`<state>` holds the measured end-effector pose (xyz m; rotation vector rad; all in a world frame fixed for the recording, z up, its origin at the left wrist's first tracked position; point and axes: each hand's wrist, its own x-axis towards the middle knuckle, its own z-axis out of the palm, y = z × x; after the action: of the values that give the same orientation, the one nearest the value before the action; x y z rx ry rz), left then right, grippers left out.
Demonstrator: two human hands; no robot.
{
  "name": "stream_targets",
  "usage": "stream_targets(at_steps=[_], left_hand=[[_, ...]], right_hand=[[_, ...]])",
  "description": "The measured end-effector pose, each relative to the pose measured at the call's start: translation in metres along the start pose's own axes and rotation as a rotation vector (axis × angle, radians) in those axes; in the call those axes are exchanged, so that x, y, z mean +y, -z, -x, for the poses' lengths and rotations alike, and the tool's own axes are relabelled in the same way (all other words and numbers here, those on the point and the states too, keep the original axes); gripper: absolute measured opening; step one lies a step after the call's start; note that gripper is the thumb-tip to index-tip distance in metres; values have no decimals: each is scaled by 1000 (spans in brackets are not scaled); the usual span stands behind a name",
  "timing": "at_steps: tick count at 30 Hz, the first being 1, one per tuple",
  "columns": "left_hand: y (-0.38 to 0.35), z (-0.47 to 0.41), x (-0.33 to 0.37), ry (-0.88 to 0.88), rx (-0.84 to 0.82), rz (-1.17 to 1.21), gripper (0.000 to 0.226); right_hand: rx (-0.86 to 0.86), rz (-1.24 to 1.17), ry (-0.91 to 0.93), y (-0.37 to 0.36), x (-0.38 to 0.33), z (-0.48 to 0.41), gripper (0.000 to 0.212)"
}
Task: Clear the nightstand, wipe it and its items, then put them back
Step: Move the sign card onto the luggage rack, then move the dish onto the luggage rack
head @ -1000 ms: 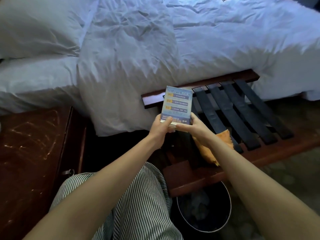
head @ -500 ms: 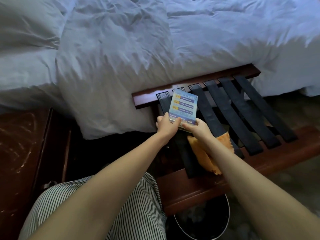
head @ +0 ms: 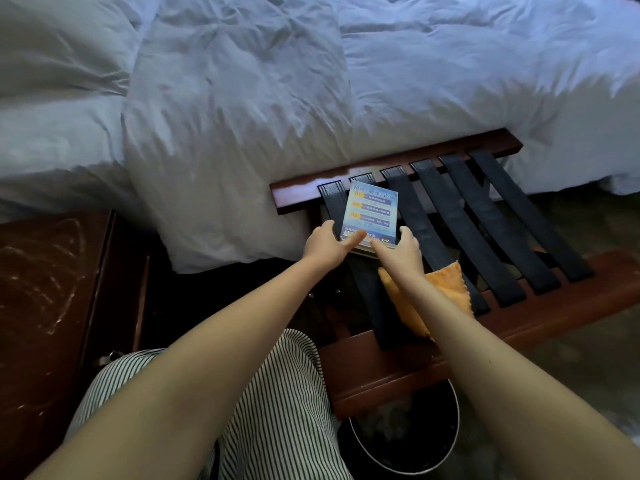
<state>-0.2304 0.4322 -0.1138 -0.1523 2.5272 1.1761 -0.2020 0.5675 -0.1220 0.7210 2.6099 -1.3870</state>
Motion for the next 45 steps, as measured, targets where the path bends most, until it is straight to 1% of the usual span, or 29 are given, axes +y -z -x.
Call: stream_targets(at_steps=[1, 4, 7, 12, 16, 19, 22, 26, 32, 37, 41, 43, 45], left_hand=[[6, 3, 2, -8, 16, 20, 63], [22, 11, 3, -23, 39, 50, 61], [42, 25, 0, -51, 78, 52, 50], [94, 56, -19, -131, 93, 43, 30], [140, 83, -53, -108, 152, 108, 29], [177, 107, -89, -35, 220, 170, 31], [214, 128, -130, 44, 326, 229, 34], [262, 153, -183, 173, 466, 367, 32], [322, 179, -255, 346, 659, 538, 29], [353, 189, -311, 483, 773, 589, 25], [381, 182, -342, 575, 887, 643, 21], [393, 173, -354, 623, 960, 668, 33], [399, 162, -362, 657, 986, 665, 44]], right_hand=[[29, 8, 24, 1, -4, 5, 54], [97, 26, 124, -2, -17, 19, 54], [118, 23, 208, -11, -34, 33, 54], [49, -54, 375, -46, -72, 67, 34], [-68, -104, 451, -82, -103, 101, 29], [-139, -117, 482, -111, -128, 124, 31], [-245, -141, 523, -145, -154, 146, 27], [-379, -140, 578, -192, -184, 177, 23], [-542, -47, 631, -261, -213, 224, 29], [-626, 21, 668, -315, -244, 245, 35], [-687, 36, 653, -356, -259, 253, 35], [-698, 38, 646, -368, -261, 253, 34], [-686, 50, 652, -377, -260, 249, 33]])
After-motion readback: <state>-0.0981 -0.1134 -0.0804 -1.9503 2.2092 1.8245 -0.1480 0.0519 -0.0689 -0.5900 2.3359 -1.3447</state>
